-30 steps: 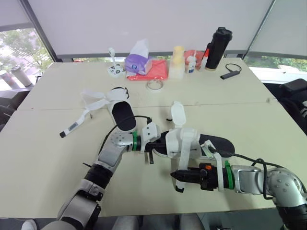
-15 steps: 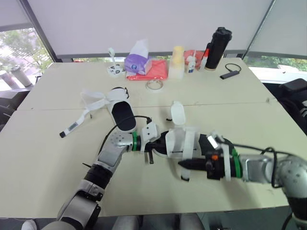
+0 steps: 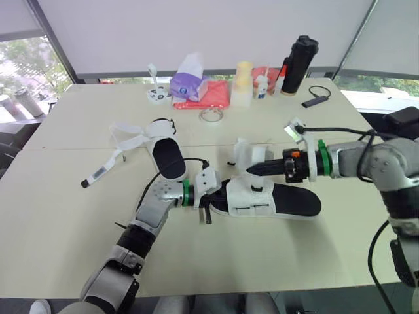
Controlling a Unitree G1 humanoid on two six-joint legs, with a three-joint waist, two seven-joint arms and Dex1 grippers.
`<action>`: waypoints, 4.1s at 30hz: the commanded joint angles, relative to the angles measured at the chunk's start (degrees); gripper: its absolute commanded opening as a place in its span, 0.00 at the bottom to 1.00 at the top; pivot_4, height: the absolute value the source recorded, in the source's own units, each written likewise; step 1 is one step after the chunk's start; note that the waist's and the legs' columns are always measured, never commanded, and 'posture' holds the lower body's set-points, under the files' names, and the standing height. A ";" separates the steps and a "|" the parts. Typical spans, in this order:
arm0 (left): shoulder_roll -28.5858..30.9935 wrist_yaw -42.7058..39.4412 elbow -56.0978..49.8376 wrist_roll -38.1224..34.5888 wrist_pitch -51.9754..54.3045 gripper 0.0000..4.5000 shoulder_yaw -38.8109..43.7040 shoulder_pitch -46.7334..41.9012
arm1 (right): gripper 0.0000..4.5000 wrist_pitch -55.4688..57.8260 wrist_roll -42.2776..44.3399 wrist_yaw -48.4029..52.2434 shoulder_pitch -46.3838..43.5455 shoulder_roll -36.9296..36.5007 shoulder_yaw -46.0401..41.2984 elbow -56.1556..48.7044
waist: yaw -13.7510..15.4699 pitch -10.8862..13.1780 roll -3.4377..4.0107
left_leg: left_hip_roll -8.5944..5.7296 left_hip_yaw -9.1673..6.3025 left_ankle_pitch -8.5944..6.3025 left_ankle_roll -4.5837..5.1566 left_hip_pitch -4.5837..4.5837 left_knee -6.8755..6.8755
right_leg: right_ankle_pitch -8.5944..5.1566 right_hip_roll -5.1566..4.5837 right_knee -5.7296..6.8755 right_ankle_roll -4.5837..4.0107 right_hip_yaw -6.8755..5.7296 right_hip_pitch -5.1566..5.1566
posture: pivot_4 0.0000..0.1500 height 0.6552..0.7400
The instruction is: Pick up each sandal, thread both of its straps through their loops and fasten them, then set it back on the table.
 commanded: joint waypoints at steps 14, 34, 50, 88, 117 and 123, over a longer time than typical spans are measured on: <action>-0.31 0.82 -0.68 0.61 -0.96 0.00 -0.64 0.38 | 0.01 5.25 -11.20 21.11 -6.03 0.63 2.32 6.96 | 0.01 0.00 0.00 | -0.02 -0.01 -0.01 -0.02 -0.04 0.00 | 0.01 -0.01 0.04 0.02 0.01 -0.07 | 1.00 1.00; -0.44 1.06 -1.17 0.84 -1.01 0.00 -0.74 1.00 | 0.01 9.66 -12.75 19.63 -3.95 3.96 0.36 5.77 | -0.01 0.00 0.00 | -0.02 -0.01 -0.01 -0.02 -0.04 0.02 | 0.01 -0.01 0.10 0.01 0.01 -0.09 | 1.00 1.00; -0.20 1.06 -1.37 0.95 -0.90 0.00 -0.72 1.05 | 0.01 9.27 -14.98 20.36 -2.70 3.80 1.03 6.12 | -0.05 0.00 0.01 | -0.02 -0.01 -0.01 -0.02 -0.04 0.03 | 0.01 -0.01 0.12 0.01 0.01 -0.09 | 1.00 1.00; -0.37 1.04 -1.48 0.97 -0.88 0.00 -0.70 1.10 | 0.01 2.68 -20.65 20.29 6.85 0.66 1.06 -5.23 | 0.07 -0.01 0.01 | -0.03 -0.02 0.00 -0.03 -0.04 0.10 | 0.02 -0.02 0.16 0.03 0.01 -0.05 | 1.00 1.00; -1.54 0.71 0.58 1.18 -1.85 0.00 -0.87 -0.15 | 0.99 7.71 -12.03 16.15 14.57 -12.84 -14.54 -20.92 | 0.21 -0.01 0.01 | -0.01 -0.01 0.00 -0.03 -0.05 0.27 | 0.03 -0.02 0.15 0.05 0.01 0.03 | 1.00 1.00; -1.71 0.71 0.87 1.13 -2.00 0.00 -0.79 -0.24 | 0.99 12.95 -6.60 10.98 24.75 -11.65 -21.10 -28.04 | 0.25 -0.01 0.00 | -0.01 0.00 0.00 -0.03 -0.05 0.27 | 0.03 -0.02 0.14 0.05 0.01 0.04 | 1.00 1.00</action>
